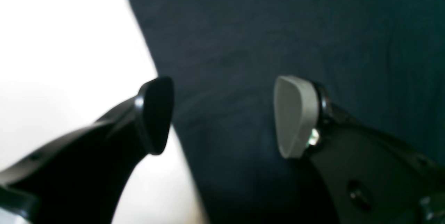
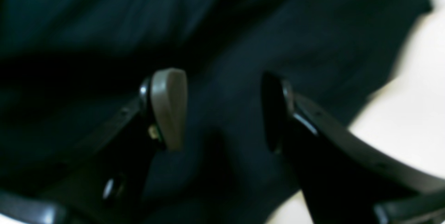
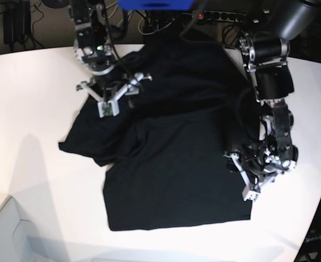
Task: Layout the t-shirt on the table in an organized manner, then fold the t-shirt properly
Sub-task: 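Pull the shirt edges with both grippers to spread it flat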
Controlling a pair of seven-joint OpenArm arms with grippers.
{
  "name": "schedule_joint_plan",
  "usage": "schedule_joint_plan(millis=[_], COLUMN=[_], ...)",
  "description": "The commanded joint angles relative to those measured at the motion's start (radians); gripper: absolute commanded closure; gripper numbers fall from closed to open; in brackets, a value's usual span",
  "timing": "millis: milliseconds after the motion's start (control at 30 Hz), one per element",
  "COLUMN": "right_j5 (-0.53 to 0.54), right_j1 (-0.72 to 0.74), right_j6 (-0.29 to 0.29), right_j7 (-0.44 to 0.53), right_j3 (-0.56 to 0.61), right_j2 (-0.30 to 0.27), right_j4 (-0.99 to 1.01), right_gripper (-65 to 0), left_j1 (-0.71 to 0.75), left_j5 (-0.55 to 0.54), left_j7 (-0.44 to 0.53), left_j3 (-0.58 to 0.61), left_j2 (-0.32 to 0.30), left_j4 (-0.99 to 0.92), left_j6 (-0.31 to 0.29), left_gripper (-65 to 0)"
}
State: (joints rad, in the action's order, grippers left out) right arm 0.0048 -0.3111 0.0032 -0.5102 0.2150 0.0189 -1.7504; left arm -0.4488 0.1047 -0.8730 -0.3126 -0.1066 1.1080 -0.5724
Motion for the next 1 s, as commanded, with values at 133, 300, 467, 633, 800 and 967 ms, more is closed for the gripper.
schedule_joint_plan(millis=[133, 300, 467, 633, 800, 967], right_j5=[-0.001, -0.004, -0.002, -0.001, -0.001, -0.002], right_j1=[-0.012, 0.065, 0.24, 0.451, 0.625, 0.702], right_j6=[0.002, 0.002, 0.002, 0.002, 0.002, 0.002], right_j7=[0.02, 0.022, 0.022, 0.022, 0.048, 0.144], right_j3=[0.054, 0.013, -0.113, -0.165, -0.17, -0.17], right_j2=[-0.003, -0.047, -0.106, -0.167, -0.175, -0.17], right_j4=[0.02, 0.163, 0.338, 0.537, 0.674, 0.7], right_gripper=[-34.1, -34.1, -34.4, -34.4, -34.4, -34.4], left_j1=[-0.103, -0.101, -0.018, 0.129, 0.327, 0.445], left_j5=[0.062, 0.191, 0.203, 0.2, 0.2, 0.2], left_j7=[0.194, 0.326, 0.303, 0.087, -0.117, -0.183], left_j3=[0.002, 0.002, -0.004, -0.006, -0.001, 0.0], left_j2=[-0.005, -0.002, -0.04, -0.054, 0.02, 0.132], left_j4=[-0.273, -0.455, -0.414, -0.167, 0.245, 0.64], left_j6=[0.002, 0.002, 0.002, -0.007, -0.01, -0.01], left_gripper=[-43.6, -43.6, -43.6, -43.6, -43.6, -43.6])
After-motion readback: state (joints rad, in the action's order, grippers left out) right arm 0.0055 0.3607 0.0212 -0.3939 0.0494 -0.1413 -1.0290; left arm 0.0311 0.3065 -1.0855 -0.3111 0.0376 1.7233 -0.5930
